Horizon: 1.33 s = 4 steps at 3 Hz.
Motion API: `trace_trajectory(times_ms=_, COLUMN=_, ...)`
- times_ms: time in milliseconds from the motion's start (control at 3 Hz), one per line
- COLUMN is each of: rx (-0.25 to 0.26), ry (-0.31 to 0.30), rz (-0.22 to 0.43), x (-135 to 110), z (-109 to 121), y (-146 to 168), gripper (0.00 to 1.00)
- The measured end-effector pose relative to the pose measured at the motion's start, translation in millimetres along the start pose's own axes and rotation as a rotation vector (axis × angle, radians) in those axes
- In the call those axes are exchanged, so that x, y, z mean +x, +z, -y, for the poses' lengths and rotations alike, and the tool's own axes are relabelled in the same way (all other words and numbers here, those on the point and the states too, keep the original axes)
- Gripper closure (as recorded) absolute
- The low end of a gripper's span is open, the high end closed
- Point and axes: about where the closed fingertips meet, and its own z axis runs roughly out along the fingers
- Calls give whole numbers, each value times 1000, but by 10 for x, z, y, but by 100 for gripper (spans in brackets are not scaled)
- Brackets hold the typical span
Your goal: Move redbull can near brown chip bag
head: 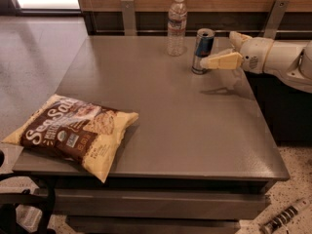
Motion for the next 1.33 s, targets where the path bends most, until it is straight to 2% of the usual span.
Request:
trace_trajectory(times_ms=333, rx=-8, ry=44, rz=39, x=121, z=80, y=162, gripper=0)
trace_trajectory(times_ms=667, rx=0, ry=55, rz=71, x=189, z=142, y=275, gripper=16)
trace_trajectory(times_ms=1333, rx=-7, ry=56, rz=75, x=190, z=117, y=340, gripper=63)
